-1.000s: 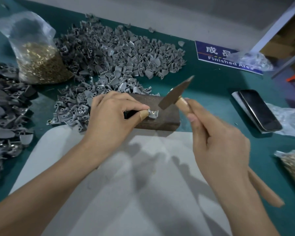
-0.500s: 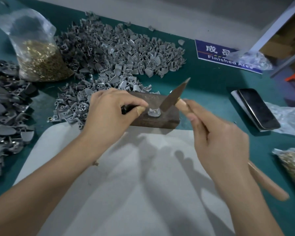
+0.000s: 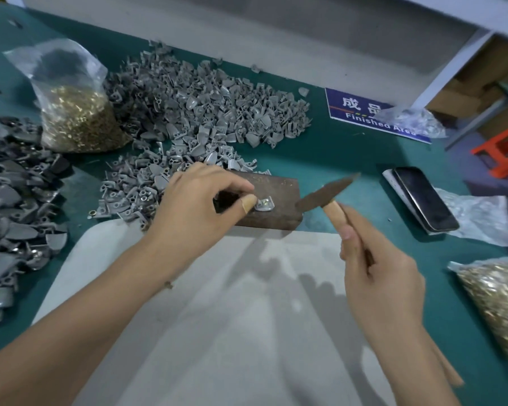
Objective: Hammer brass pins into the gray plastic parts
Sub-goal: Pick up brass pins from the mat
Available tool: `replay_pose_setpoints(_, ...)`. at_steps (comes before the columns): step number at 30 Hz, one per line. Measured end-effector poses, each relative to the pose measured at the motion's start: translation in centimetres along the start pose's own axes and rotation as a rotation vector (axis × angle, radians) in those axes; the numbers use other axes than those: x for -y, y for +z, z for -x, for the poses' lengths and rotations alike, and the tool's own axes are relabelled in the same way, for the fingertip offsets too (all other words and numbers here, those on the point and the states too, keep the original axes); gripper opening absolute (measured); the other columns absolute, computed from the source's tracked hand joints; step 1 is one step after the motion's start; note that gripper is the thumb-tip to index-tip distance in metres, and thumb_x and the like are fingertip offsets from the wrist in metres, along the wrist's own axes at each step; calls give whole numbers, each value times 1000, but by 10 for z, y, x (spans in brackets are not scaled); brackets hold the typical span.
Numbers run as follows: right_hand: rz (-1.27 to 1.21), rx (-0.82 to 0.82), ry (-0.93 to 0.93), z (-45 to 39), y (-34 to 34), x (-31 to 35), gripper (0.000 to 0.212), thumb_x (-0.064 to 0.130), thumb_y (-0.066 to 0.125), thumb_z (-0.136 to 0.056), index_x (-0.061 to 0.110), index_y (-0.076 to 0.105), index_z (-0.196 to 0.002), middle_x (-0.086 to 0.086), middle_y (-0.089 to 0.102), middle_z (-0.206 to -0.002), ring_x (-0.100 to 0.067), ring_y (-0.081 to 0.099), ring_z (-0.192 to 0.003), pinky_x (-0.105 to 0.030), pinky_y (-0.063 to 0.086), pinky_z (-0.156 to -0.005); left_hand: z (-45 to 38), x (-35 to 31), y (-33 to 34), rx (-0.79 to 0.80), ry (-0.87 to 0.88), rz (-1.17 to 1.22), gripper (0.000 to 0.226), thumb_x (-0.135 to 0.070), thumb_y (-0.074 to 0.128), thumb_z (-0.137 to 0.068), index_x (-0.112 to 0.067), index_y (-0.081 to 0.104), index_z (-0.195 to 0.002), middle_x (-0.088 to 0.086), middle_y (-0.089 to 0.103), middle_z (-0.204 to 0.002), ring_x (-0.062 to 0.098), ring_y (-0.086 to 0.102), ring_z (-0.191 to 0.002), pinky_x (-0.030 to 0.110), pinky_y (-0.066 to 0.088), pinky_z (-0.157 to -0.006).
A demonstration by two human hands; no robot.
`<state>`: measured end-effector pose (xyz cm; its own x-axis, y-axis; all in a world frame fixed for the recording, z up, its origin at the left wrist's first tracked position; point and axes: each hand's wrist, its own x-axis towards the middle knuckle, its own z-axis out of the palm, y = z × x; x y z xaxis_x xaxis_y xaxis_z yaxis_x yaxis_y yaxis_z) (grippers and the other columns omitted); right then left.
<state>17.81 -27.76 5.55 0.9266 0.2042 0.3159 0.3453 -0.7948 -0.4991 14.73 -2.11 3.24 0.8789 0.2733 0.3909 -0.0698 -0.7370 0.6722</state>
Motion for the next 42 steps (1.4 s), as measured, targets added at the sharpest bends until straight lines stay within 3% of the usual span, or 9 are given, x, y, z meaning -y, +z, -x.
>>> replay_pose_setpoints(3,76,-83,-134,33,-7,-9,36,48,44,-99,46,59,-132,13,70,-93,-11,59,-84,-29,44,-55,3,-3,4,8,20,-58,28,-63,63,-85,-41,72,-99,-31,62,-95,2,50,-102,35,33,-92)
replay_pose_setpoints(7,166,-90,-303,65,-3,-18,34,42,54,-97,32,75,-122,13,67,-88,-11,61,-74,-28,44,-49,5,-7,7,5,-13,-54,13,-50,75,-85,-42,76,-94,-25,63,-96,6,48,-104,37,31,-95)
replay_pose_setpoints(11,156,-66,-383,79,7,-23,31,41,60,-93,26,79,-113,9,68,-89,-24,63,-73,-39,55,-58,7,-19,-4,-16,-27,12,8,-41,75,-88,-39,76,-95,-20,67,-97,10,54,-101,42,37,-97)
replay_pose_setpoints(16,163,-22,-360,74,6,-11,32,45,57,-89,30,80,-107,9,65,-99,-21,57,-83,-34,41,-74,37,-29,-44,-90,-41,152,3,-34,75,-89,-36,73,-91,-20,65,-91,6,61,-94,50,48,-94)
replay_pose_setpoints(22,-419,207,-311,48,28,92,18,40,67,-90,43,72,-107,15,71,-88,-8,63,-70,-11,42,-67,96,-16,-95,-199,-118,157,10,-31,77,-88,-38,72,-91,-20,65,-93,5,61,-95,49,47,-93)
replay_pose_setpoints(27,-667,460,-387,48,77,179,24,29,76,-92,35,71,-115,13,70,-84,-11,65,-75,-13,44,-66,138,17,-137,-293,-200,66,12,-36,76,-90,-43,72,-98,-21,65,-100,8,59,-105,49,46,-93)
replay_pose_setpoints(32,-680,597,-461,50,126,239,15,16,74,-93,28,75,-103,13,71,-83,-10,69,-82,-23,54,-72,160,55,-173,-394,-314,-98,13,-32,76,-89,-31,77,-103,-15,66,-106,13,57,-110,45,45,-97)
replay_pose_setpoints(36,-640,611,-470,47,156,269,16,21,75,-91,36,74,-95,16,69,-81,-3,66,-78,-15,48,-67,169,74,-193,-449,-396,-90,17,-29,71,-90,-28,76,-106,-16,64,-107,8,52,-110,14,36,-97)
replay_pose_setpoints(42,-511,585,-541,42,177,285,13,27,75,-91,38,75,-98,12,62,-85,-3,58,-82,-13,36,-66,172,85,-201,-453,-402,-176,12,-20,76,-89,-24,75,-100,-13,66,-104,12,56,-104,31,45,-95)
